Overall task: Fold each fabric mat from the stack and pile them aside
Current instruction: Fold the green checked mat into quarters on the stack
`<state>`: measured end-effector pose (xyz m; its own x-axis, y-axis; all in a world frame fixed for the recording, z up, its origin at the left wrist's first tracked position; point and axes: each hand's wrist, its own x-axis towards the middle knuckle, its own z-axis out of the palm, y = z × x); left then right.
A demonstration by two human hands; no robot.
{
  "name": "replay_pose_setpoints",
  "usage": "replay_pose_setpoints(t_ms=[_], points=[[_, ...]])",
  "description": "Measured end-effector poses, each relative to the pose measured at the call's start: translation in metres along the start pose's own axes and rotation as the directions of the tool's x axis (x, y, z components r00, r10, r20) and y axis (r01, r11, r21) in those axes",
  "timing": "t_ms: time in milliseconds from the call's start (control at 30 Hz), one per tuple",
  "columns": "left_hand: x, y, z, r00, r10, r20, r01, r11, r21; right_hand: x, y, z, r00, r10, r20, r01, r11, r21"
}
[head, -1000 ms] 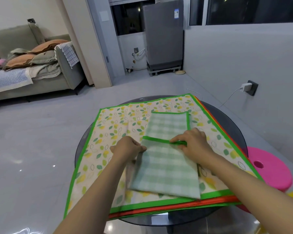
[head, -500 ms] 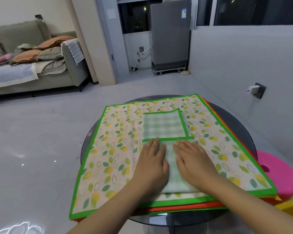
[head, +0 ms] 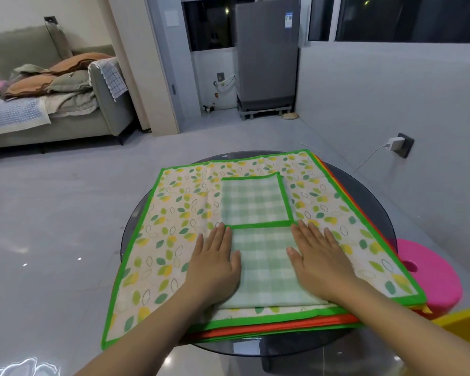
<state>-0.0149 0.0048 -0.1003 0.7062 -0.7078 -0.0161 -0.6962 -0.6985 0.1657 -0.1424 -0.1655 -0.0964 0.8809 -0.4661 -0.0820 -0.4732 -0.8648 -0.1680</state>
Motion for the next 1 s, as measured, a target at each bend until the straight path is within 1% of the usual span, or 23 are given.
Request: replay_pose_setpoints(t_ms=[100, 133, 200, 233, 267, 300, 367, 433, 500, 633, 733, 767, 833, 933, 1000], points=[[-0.001, 0.000, -0.005, 1.000, -0.010, 0.000, 0.010, 0.999, 0.042, 0.001, 0.002, -0.004, 1.000, 0.009, 0.007, -0.009, 1.000, -0.008], [0.000, 0.003, -0.006, 0.999, -0.020, -0.026, 0.022, 0.998, 0.058, 0.002, 0.002, -0.006, 1.000, 0.006, -0.006, -0.006, 1.000, -0.025], [0.005, 0.011, -0.009, 0.992, -0.029, -0.124, 0.038, 0.997, 0.072, 0.006, -0.001, -0.012, 0.997, -0.022, -0.078, 0.019, 0.999, -0.041], [0.008, 0.014, -0.011, 0.984, -0.018, -0.179, 0.031, 0.997, 0.069, 0.009, -0.002, -0.015, 0.991, -0.048, -0.121, 0.048, 0.999, -0.009], [0.011, 0.016, -0.012, 0.974, -0.004, -0.225, 0.015, 0.999, 0.048, 0.013, -0.003, -0.019, 0.985, -0.074, -0.154, 0.085, 0.994, 0.066], [0.014, 0.019, -0.014, 0.966, 0.008, -0.257, -0.008, 1.000, 0.003, 0.018, -0.003, -0.023, 0.981, -0.086, -0.174, 0.118, 0.976, 0.183], [0.022, 0.021, -0.017, 0.958, -0.007, -0.288, -0.040, 0.987, -0.158, 0.026, -0.006, -0.030, 0.979, -0.071, -0.191, 0.148, 0.890, 0.430], [0.030, 0.021, -0.022, 0.960, -0.076, -0.270, -0.016, 0.947, -0.322, 0.035, -0.007, -0.034, 0.978, 0.017, -0.206, 0.101, 0.830, 0.548], [0.041, 0.018, -0.024, 0.954, -0.146, -0.261, 0.026, 0.910, -0.414, 0.046, -0.007, -0.033, 0.974, 0.106, -0.198, 0.036, 0.797, 0.603], [0.059, 0.012, -0.024, 0.928, -0.298, -0.223, 0.138, 0.831, -0.539, 0.066, -0.007, -0.030, 0.947, 0.286, -0.149, -0.094, 0.688, 0.720], [0.070, 0.007, -0.025, 0.914, -0.371, -0.167, 0.221, 0.798, -0.560, 0.076, -0.007, -0.034, 0.925, 0.372, -0.069, -0.187, 0.608, 0.772], [0.073, 0.006, -0.025, 0.907, -0.398, -0.137, 0.258, 0.783, -0.565, 0.079, -0.007, -0.035, 0.922, 0.385, -0.044, -0.215, 0.602, 0.769], [0.081, 0.003, -0.025, 0.893, -0.439, -0.097, 0.308, 0.755, -0.579, 0.086, -0.007, -0.034, 0.913, 0.406, -0.030, -0.256, 0.630, 0.733], [0.090, -0.002, -0.025, 0.857, -0.514, -0.040, 0.356, 0.645, -0.676, 0.093, -0.006, -0.032, 0.911, 0.410, -0.041, -0.276, 0.683, 0.676], [0.092, -0.005, -0.024, 0.847, -0.531, -0.017, 0.357, 0.591, -0.723, 0.095, -0.004, -0.030, 0.908, 0.417, -0.046, -0.269, 0.662, 0.700]])
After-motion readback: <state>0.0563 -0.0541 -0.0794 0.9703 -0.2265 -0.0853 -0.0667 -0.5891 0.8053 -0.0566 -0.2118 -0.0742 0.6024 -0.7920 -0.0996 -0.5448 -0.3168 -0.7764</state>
